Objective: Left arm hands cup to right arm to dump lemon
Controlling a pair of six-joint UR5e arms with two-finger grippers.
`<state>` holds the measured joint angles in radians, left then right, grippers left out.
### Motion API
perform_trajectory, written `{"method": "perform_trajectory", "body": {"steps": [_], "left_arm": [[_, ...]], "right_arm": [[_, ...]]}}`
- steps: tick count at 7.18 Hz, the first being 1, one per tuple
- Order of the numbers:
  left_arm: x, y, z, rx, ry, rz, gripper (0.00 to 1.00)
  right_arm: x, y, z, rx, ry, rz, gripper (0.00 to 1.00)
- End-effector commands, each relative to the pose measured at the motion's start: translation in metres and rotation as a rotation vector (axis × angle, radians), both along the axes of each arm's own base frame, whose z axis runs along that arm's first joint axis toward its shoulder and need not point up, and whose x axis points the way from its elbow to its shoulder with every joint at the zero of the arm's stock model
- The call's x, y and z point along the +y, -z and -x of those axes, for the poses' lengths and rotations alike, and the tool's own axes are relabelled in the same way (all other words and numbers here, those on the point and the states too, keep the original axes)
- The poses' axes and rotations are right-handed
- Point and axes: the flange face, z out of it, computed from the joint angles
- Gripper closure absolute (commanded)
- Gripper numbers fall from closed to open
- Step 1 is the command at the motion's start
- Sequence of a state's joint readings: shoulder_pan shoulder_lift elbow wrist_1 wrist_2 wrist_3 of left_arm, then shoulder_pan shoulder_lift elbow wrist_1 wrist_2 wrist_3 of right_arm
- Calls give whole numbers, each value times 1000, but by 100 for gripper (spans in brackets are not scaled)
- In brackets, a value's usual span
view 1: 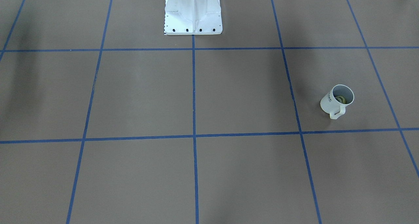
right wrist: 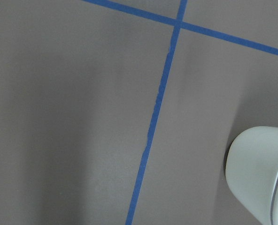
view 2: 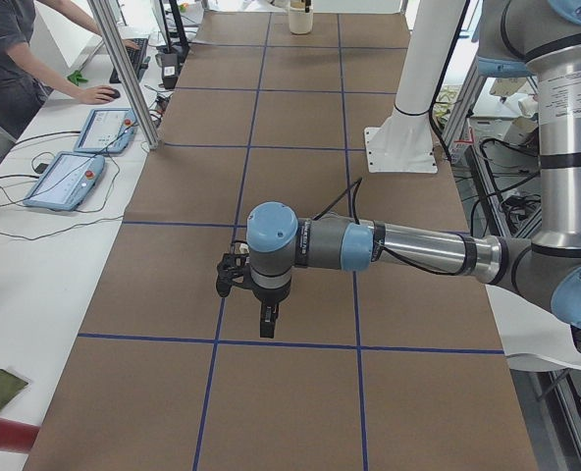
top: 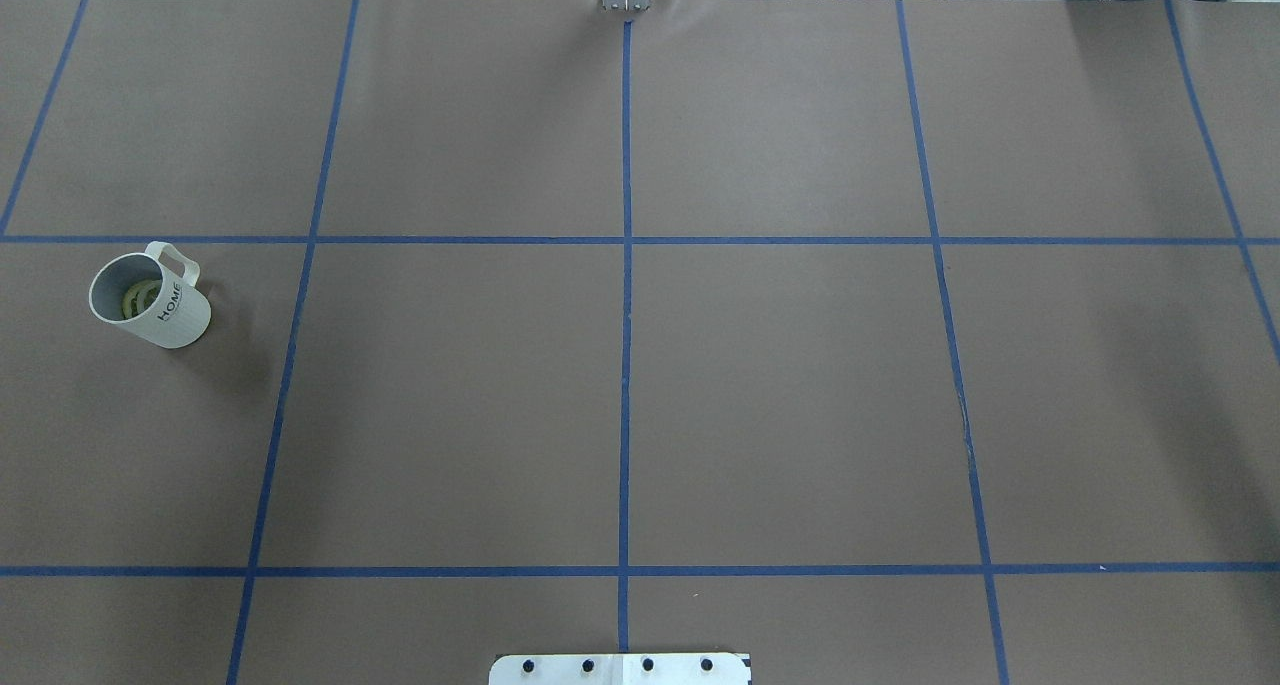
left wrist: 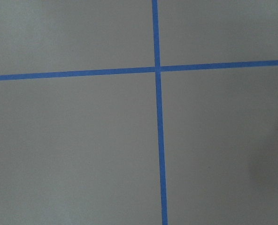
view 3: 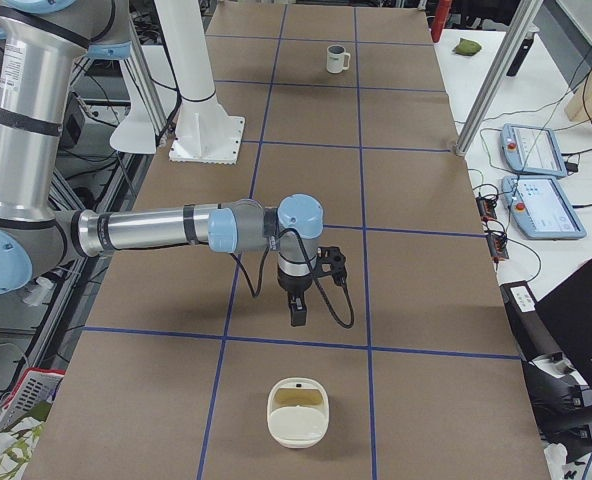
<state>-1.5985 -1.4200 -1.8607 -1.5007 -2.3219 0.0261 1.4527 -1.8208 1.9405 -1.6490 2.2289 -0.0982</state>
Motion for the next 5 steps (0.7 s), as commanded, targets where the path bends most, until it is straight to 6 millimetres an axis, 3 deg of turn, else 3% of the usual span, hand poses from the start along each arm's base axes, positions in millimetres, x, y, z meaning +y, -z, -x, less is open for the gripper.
{"method": "perform_trajectory", "body": {"steps": [1,4,5], "left_arm": [[0,2,0,5,0,-8,0],[1,14,-1,6,3,-29,0],[-2,22,-1,9,7,-55,0]], "right_arm": [[0,1,-1,0,0,-4,0],[-1,22,-4,-5,-1,-52,0],[-9,48,-6,-11,-11,-108,0]]}}
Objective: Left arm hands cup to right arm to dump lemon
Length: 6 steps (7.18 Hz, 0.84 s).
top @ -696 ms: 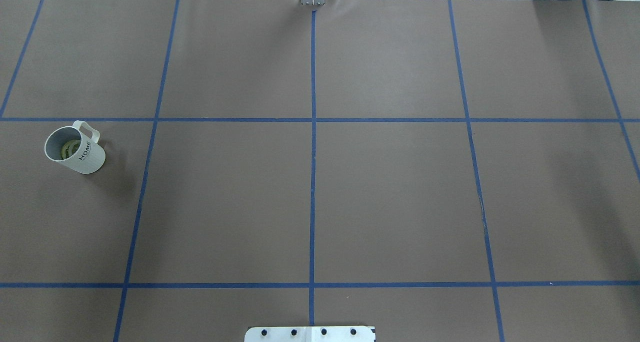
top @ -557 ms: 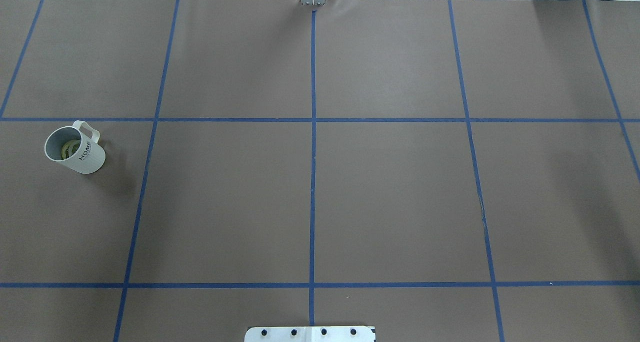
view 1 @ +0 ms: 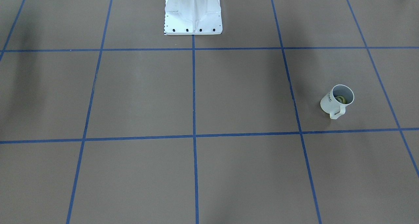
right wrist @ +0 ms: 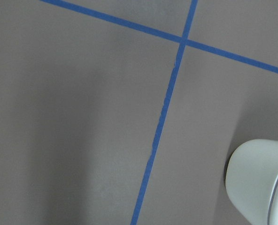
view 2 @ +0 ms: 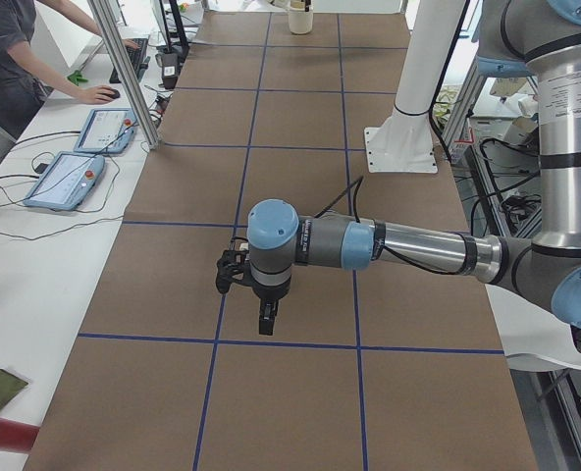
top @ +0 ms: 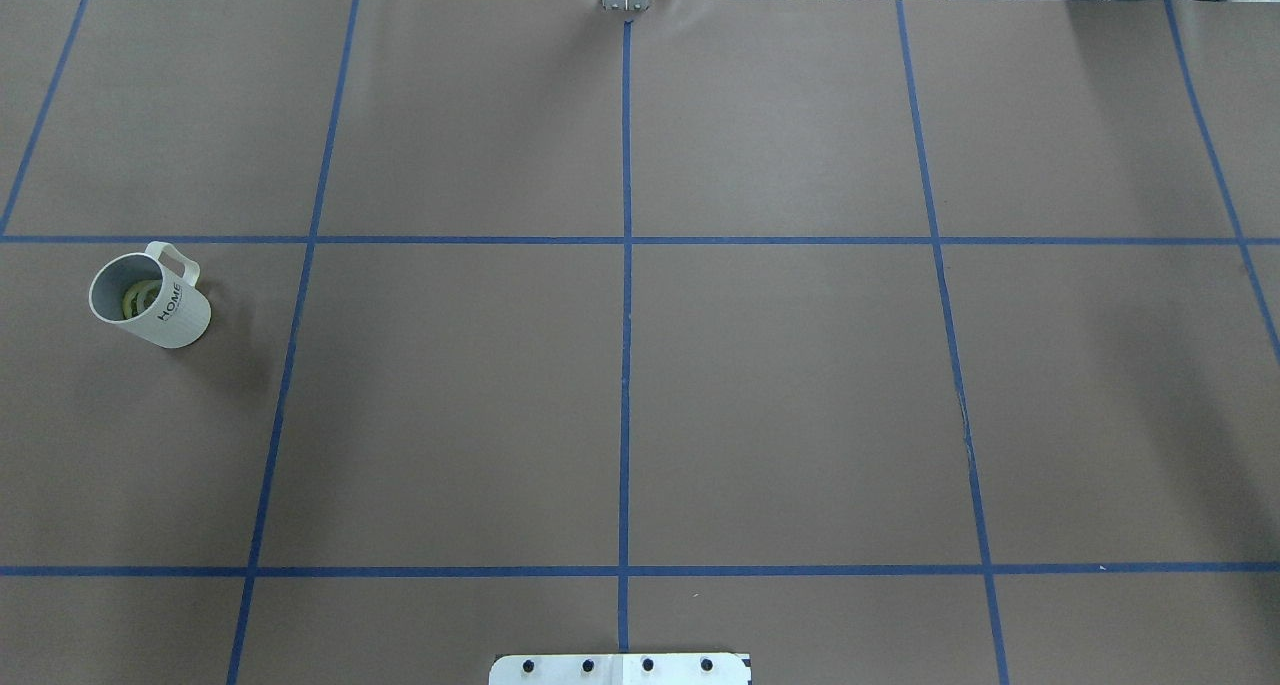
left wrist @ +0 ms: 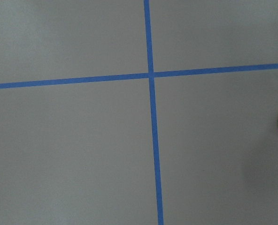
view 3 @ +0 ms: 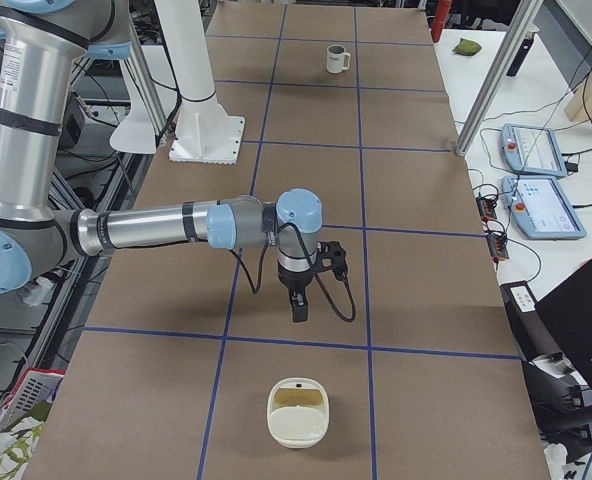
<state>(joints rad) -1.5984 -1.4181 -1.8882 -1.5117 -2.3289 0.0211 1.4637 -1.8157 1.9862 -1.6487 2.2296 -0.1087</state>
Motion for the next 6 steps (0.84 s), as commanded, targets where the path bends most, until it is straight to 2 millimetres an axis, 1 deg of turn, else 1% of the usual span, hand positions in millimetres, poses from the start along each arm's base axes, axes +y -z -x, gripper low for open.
{"method": "perform_trajectory", "body": {"steps": [1,2,3,4,5,6], "left_arm": [[-12,20,0,-2,7,-109,0],[-22,34,0,-13,5,-234,0],[-27,40,0,-6,7,-287,0],[-31,47,-1,9,-2,-306,0],[-32,49,-4,47,-13,-332,0],[-38,53,-7,55,-21,-348,0]], "right_arm": [[-17,48,-4,-7,-22,-102,0],[-52,75,-2,-1,-31,-168,0],[-60,84,-4,-14,-45,-184,0],[-60,91,-4,-23,-71,-202,0],[-63,93,-3,-40,-80,-253,0],[-69,94,0,-55,-79,-272,0]]}}
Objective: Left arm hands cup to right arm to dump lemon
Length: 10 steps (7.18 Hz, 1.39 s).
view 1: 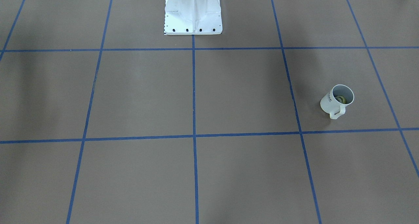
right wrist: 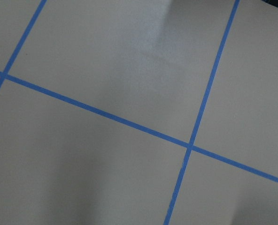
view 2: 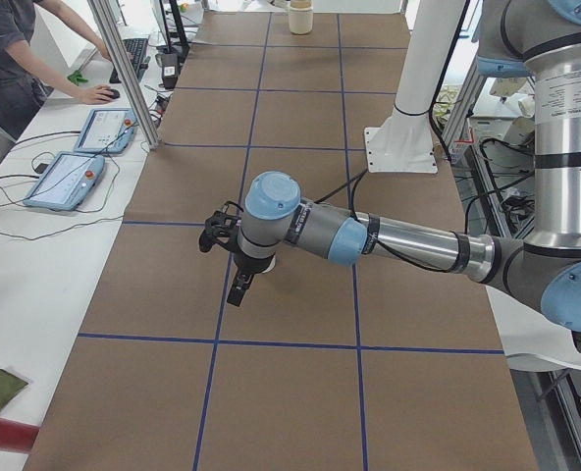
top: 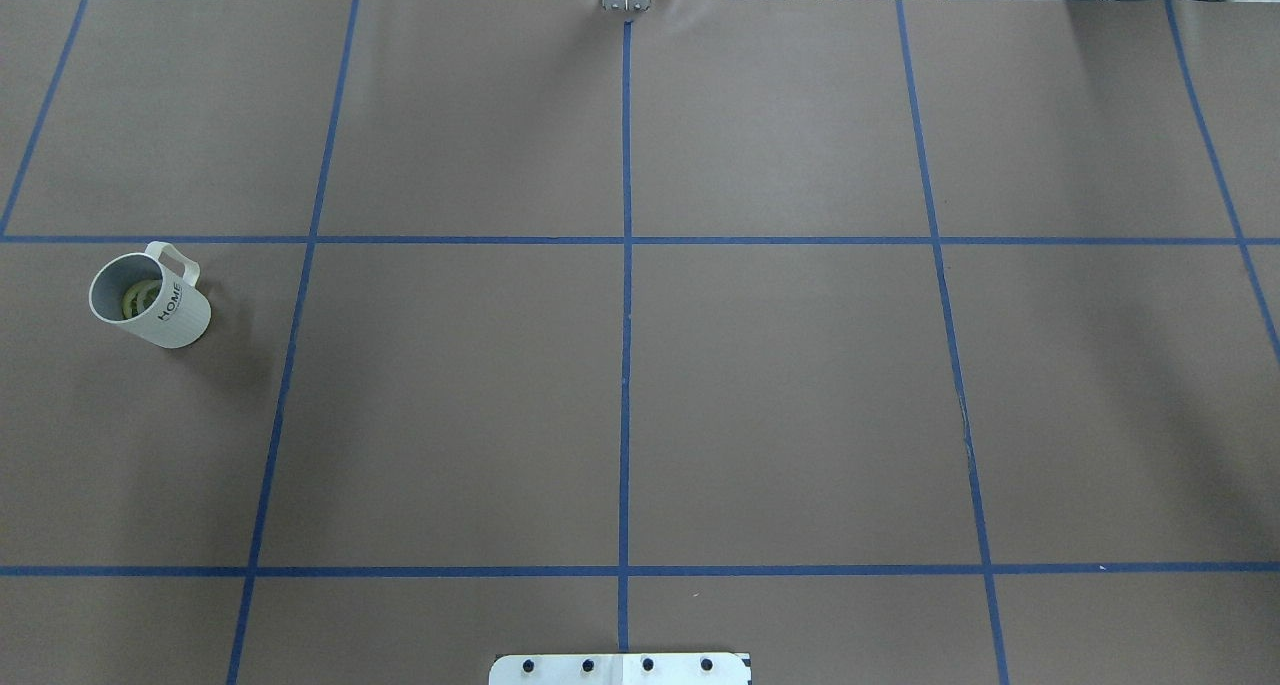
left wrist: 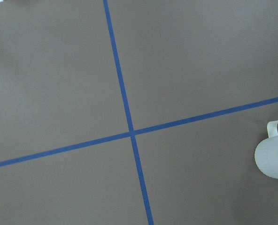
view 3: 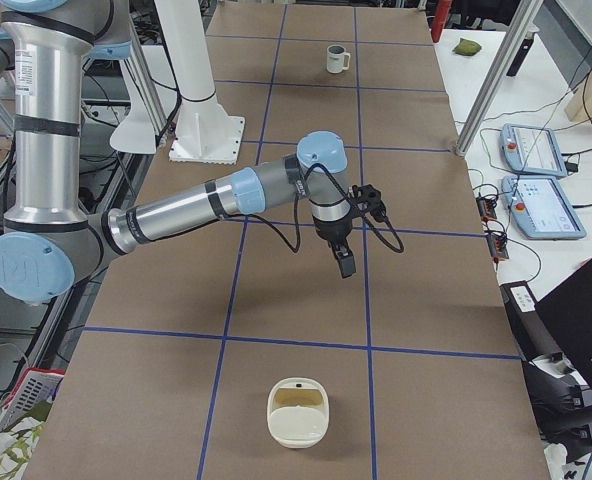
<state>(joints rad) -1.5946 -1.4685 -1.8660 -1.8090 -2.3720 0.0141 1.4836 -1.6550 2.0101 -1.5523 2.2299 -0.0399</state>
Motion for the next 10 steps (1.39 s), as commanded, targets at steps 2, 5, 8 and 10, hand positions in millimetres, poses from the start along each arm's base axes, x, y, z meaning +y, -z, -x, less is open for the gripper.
{"method": "perform_trajectory", "body": {"steps": [2,5,8,10], "left_arm": [[-10,11,-70,55,-165,-55,0],[-6,16,-149,151,-58,170,0],[0,13,-226,112,94,266,0],[7,5,-266,64,102,278,0]], "right_arm": [[-12,19,31,-73,34,-84,0],[-24,50,104,-151,15,-55,0],[-34,82,152,-166,7,-52,0],[-34,85,156,-168,15,-55,0]]}}
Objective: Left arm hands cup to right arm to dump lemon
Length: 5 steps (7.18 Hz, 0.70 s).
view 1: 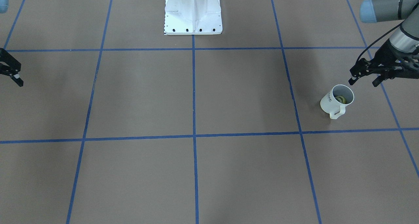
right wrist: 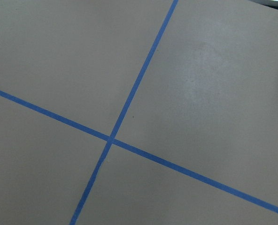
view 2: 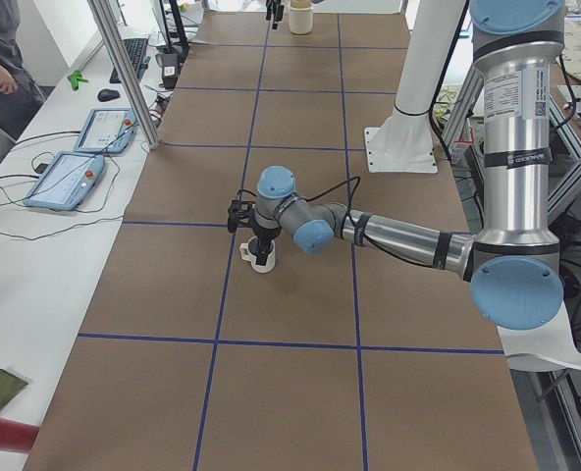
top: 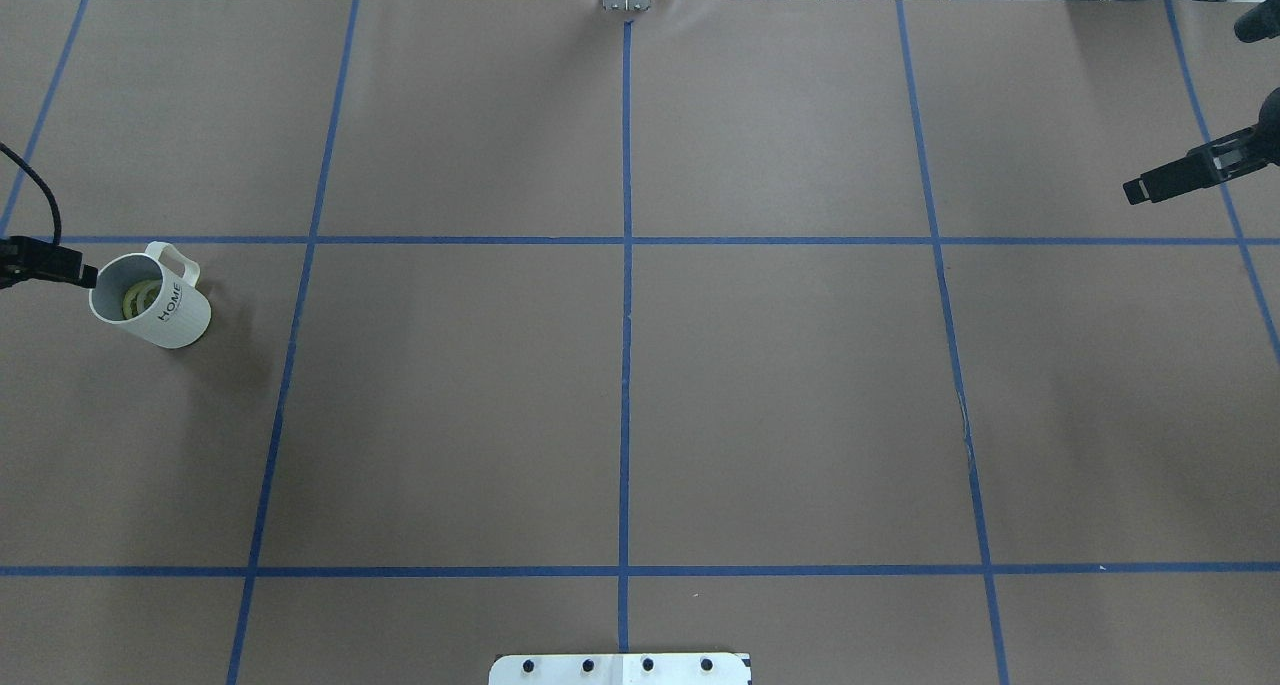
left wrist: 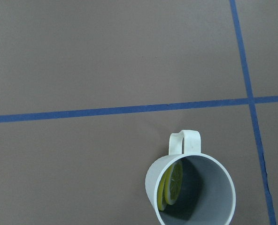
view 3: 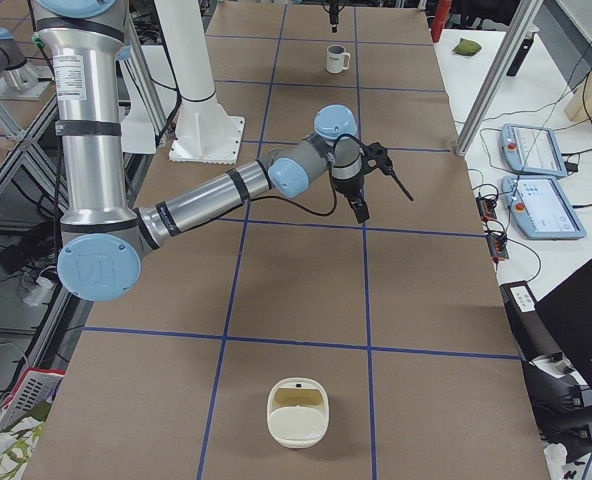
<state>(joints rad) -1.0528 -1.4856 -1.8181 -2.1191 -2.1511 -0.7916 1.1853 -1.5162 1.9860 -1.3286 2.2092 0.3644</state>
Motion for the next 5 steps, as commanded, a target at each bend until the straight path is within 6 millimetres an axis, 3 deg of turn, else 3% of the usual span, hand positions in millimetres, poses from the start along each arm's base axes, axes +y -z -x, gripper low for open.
{"method": "perform_trajectory", "body": {"steps": [1,2,3,5], "left_arm": [[-2,-10,-32,-36,-2,10,5],[-5,-14,-37,-42,-12,10,22],[-5,-17,-38,-46,-17,11,53],[-9,-19,-41,-46,-18,10,93]], "right_arm": [[0,4,4,-6,3,-10,0],[-1,4,4,-7,3,-13,0],[-1,4,4,-7,3,-13,0],[0,2,5,-6,4,-11,0]]}}
